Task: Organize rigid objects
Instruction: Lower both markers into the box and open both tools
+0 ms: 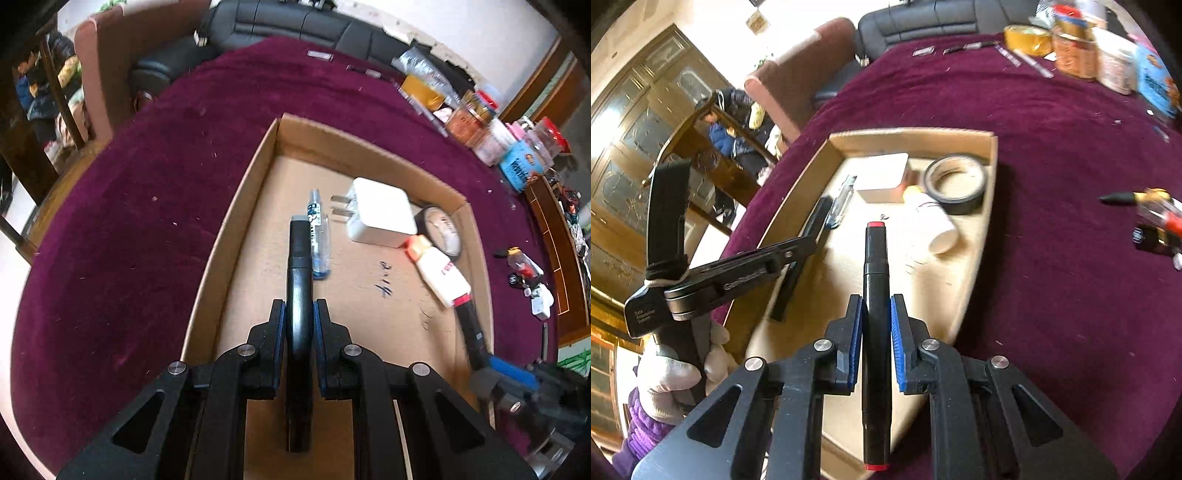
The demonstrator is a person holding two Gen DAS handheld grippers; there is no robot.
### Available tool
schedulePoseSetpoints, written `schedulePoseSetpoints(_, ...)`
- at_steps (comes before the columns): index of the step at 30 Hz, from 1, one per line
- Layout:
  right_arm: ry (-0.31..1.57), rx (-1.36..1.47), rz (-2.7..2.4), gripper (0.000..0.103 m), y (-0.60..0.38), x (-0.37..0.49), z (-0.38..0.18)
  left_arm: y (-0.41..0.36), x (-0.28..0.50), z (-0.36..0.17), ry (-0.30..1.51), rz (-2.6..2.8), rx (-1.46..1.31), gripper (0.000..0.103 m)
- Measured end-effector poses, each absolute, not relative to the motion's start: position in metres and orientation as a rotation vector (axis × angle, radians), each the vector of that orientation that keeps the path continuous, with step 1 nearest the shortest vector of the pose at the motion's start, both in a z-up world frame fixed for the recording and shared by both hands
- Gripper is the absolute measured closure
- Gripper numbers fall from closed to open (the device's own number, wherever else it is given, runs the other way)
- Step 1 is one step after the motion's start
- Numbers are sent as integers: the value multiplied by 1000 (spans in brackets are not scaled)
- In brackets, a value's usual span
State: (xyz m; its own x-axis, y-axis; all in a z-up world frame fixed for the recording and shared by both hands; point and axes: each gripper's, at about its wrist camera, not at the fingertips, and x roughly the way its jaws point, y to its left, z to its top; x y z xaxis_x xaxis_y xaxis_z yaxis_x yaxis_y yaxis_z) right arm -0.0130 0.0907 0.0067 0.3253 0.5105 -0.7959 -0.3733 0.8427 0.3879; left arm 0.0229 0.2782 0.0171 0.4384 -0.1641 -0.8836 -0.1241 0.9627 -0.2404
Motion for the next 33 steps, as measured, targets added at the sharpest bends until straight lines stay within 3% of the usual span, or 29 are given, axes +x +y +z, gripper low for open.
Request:
schedulePoseSetpoints(11, 1152, 105, 557, 90, 122, 11, -9, 277, 57, 22, 1096, -43, -307, 90)
schedulePoseSetpoints(15, 1159, 95, 544, 90, 125, 18, -10, 292, 38, 36, 1049, -100, -423, 67)
schedulePoseSetpoints(17, 1164, 89, 537, 90, 128, 22, -12, 299, 20, 52, 993, -101, -437, 65)
schedulePoseSetpoints(22, 1170, 86, 522, 90, 134, 30, -13, 314, -28, 82, 866, -85, -434, 47)
schedulePoseSetpoints(33, 1131, 100, 531, 89, 148, 37, -4, 323, -68, 80, 860, -39, -446, 42)
